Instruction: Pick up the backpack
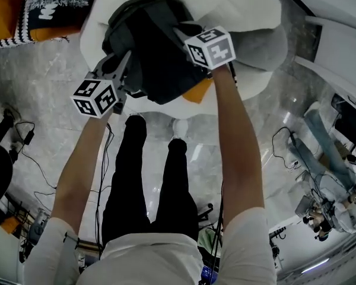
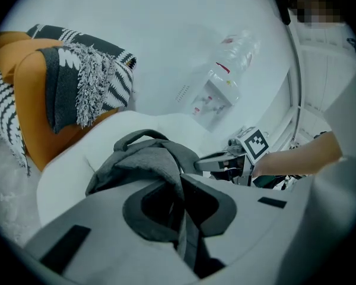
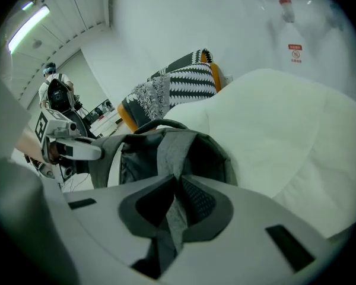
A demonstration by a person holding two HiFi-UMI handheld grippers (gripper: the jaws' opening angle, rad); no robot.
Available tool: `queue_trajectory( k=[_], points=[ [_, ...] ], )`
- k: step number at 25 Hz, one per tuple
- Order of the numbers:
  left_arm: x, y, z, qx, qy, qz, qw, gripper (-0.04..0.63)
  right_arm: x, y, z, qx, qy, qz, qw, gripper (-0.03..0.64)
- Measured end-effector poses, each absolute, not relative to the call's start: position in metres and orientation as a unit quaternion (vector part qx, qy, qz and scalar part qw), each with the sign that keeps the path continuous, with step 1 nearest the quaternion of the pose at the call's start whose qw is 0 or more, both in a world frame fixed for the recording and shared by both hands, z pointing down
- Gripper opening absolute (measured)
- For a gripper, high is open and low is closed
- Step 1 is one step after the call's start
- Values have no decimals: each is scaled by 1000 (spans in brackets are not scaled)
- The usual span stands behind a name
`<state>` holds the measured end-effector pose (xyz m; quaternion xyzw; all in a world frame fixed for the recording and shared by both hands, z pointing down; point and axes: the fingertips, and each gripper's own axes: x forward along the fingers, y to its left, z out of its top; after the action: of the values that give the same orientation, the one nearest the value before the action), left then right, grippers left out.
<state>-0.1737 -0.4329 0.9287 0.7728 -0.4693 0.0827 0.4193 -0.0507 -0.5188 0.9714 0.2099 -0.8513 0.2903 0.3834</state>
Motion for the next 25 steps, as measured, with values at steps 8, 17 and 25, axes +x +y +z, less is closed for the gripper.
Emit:
queue_trajectory(
  k=[8,17,25],
  points=[
    [-160,-424,889,791,-458,100,394,32,-36,-505,924,203,-860,293,364,38],
    [-145,-403,845,788,-455,87,406,31,-21,-478,870,207,-867,312,327,35],
    [-127,-384,802,785,-456,90,410,31,-3,-456,821,219,-867,336,294,35]
  ],
)
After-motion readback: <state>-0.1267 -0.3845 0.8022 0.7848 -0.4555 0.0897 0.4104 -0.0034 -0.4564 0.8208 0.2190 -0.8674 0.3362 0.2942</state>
